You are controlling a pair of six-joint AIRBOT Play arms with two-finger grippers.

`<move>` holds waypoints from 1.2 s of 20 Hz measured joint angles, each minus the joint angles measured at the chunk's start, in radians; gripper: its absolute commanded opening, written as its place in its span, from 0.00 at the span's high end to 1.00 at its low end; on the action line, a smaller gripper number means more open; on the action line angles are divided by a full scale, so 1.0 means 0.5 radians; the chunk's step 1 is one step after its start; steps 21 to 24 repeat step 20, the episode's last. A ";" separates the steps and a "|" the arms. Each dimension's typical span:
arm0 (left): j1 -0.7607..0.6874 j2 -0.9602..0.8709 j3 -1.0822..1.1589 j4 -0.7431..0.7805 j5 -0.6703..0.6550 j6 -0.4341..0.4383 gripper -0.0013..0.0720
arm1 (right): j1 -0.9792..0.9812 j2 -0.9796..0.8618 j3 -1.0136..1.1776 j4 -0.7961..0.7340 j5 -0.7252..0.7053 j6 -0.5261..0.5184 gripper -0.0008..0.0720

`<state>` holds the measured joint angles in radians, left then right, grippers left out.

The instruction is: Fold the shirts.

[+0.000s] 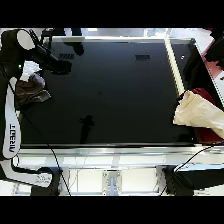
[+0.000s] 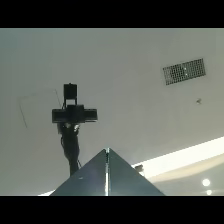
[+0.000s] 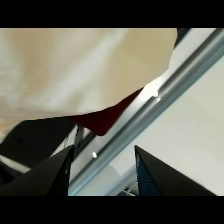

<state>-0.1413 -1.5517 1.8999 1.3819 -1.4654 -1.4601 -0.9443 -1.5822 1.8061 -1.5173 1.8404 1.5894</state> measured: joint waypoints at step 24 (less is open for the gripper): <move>-0.154 -0.001 0.000 -0.238 0.203 -0.044 0.96 | 1.579 0.261 0.158 0.870 -0.616 -0.695 0.48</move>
